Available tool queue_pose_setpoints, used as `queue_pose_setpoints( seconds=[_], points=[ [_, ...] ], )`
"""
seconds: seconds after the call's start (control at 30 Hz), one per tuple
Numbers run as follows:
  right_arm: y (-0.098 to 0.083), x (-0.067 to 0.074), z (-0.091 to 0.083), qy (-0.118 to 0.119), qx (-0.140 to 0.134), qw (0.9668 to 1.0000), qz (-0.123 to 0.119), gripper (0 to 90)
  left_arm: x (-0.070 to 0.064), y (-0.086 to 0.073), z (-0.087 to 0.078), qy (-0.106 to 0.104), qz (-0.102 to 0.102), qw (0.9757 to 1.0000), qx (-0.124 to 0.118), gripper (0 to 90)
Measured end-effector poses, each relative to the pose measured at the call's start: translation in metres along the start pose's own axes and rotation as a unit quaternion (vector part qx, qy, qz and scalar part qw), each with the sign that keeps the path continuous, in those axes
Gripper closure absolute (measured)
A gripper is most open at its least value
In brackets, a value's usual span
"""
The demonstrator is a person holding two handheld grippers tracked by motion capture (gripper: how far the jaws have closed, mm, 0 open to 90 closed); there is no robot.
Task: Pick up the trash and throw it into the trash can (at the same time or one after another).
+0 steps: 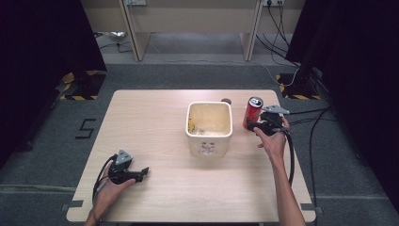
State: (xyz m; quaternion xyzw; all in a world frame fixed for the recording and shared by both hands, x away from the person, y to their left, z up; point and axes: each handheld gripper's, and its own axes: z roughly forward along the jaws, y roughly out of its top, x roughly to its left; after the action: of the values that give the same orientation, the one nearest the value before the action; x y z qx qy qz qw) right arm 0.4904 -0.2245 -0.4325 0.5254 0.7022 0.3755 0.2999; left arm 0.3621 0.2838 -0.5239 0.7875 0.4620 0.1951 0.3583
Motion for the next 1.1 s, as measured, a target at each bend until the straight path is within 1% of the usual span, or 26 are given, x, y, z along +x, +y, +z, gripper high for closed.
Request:
queue_pose_setpoints(
  seconds=[0.03,0.1,0.13,0.17,0.2,0.23,0.27,0.3,0.33,0.37,0.47,0.67,0.7,0.83,0.97,1.0,1.1],
  points=[
    [0.0,-0.001,0.003,-0.002,0.0,1.0,-0.001,15.6,0.0,0.0,0.0,0.0,0.0,1.0,0.0,14.6],
    [-0.001,-0.001,0.01,0.004,-0.001,1.0,0.002,15.7,0.0,0.0,0.0,0.0,0.001,1.0,0.001,14.6],
    [-0.001,-0.001,0.01,0.004,-0.001,1.0,0.002,15.7,0.0,0.0,0.0,0.0,0.0,1.0,0.0,14.6],
    [-0.001,-0.001,0.013,0.005,0.002,1.0,0.003,15.7,0.0,0.0,0.0,0.0,0.0,1.0,0.0,14.7],
    [-0.002,-0.002,0.017,0.004,0.002,1.0,0.004,15.7,0.0,0.0,0.0,0.0,0.0,1.0,0.0,14.6],
    [-0.004,-0.004,0.024,0.003,0.0,0.9999,0.01,15.7,0.0,0.0,0.0,0.0,0.001,1.0,0.0,14.7],
    [-0.004,-0.004,0.026,0.002,0.001,0.9999,0.014,15.8,0.0,0.0,0.0,0.0,0.0,1.0,0.0,14.7],
    [-0.004,-0.004,0.026,0.002,0.001,0.9999,0.014,15.8,0.0,0.0,0.0,0.0,0.0,1.0,0.0,14.7],
    [-0.005,-0.004,0.029,0.002,0.001,0.9999,0.017,16.0,0.0,0.0,0.0,0.0,0.0,1.0,0.0,14.7],
    [-0.006,-0.006,0.035,-0.002,0.004,0.9999,0.014,16.3,0.0,0.0,0.0,0.0,0.0,1.0,0.0,14.6],
    [-0.009,-0.01,0.04,0.0,0.002,0.9996,0.027,16.3,0.0,0.0,0.0,0.0,0.0,1.0,0.0,14.7],
    [-0.01,-0.011,0.046,0.001,-0.001,0.9997,0.023,15.7,0.0,0.0,0.0,0.0,0.0,1.0,0.0,14.7],
    [-0.008,-0.011,0.048,0.004,-0.004,0.9998,0.019,15.7,0.0,0.0,0.0,0.0,0.0,1.0,0.0,14.7],
    [-0.004,-0.009,0.051,0.004,-0.007,0.9998,0.017,15.7,0.0,0.0,0.0,0.0,0.0,1.0,0.0,14.7],
    [-0.004,-0.01,0.055,0.007,-0.011,0.9995,0.028,16.6,0.0,0.0,0.0,0.0,0.0,1.0,0.0,14.7],
    [-0.006,-0.01,0.057,0.005,-0.007,0.9996,0.028,16.6,0.0,0.0,0.0,0.0,0.0,1.0,0.0,14.7],
    [-0.008,-0.011,0.06,0.005,-0.007,0.9995,0.03,17.2,0.0,0.0,0.0,0.0,0.001,1.0,0.001,14.6]
  ],
)
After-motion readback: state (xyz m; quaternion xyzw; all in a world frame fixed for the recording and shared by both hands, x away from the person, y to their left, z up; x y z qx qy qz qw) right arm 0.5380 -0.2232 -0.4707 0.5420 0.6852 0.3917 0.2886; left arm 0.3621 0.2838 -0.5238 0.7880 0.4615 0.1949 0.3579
